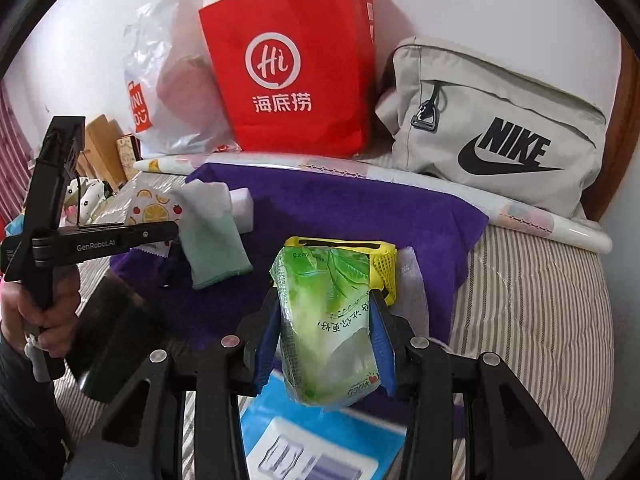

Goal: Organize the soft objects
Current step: 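Carry the snack packet and green tissue pack over the purple towel with both grippers, then lower and open both grippers to drop the packet and green pack on the towel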

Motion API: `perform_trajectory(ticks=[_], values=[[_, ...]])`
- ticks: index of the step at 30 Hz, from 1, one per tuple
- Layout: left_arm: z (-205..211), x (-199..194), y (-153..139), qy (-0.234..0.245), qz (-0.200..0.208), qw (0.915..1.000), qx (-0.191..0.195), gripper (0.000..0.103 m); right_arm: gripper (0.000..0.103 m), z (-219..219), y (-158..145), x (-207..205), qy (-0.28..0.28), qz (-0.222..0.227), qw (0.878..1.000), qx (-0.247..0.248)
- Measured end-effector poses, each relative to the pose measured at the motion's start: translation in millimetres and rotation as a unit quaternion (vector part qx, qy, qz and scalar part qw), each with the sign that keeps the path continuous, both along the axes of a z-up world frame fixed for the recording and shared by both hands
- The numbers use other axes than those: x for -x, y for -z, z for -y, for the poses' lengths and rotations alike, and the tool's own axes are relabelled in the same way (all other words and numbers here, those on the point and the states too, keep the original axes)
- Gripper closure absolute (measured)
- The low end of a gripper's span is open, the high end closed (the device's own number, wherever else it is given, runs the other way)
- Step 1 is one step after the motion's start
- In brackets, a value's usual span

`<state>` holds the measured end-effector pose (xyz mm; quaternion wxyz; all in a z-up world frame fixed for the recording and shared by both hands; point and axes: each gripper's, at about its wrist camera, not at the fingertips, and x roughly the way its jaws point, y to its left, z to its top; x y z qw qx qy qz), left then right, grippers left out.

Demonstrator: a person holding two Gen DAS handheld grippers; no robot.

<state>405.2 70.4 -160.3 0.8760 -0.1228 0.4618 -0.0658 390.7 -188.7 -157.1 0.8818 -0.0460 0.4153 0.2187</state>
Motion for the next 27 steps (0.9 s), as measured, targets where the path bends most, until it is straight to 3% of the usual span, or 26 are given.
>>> perform_trajectory(ticks=[22,24,27], values=[[6.6,-12.9,13.7,0.038,-0.052,0.9975,0.029,0.093,0.06,-15.4,27.9,-31.3,-0.013,-0.045,0.999,0.023],[6.2,-12.4,15.5,0.04,-0.062,0.9967,0.034,0.088,0.058,-13.5,27.4,-32.2,-0.01,-0.048,0.999,0.015],[4.4,-10.5,16.8,0.039,-0.073,0.9959,0.038,0.067,0.056,-10.8,25.5,-31.5,-0.007,-0.046,0.999,0.01]])
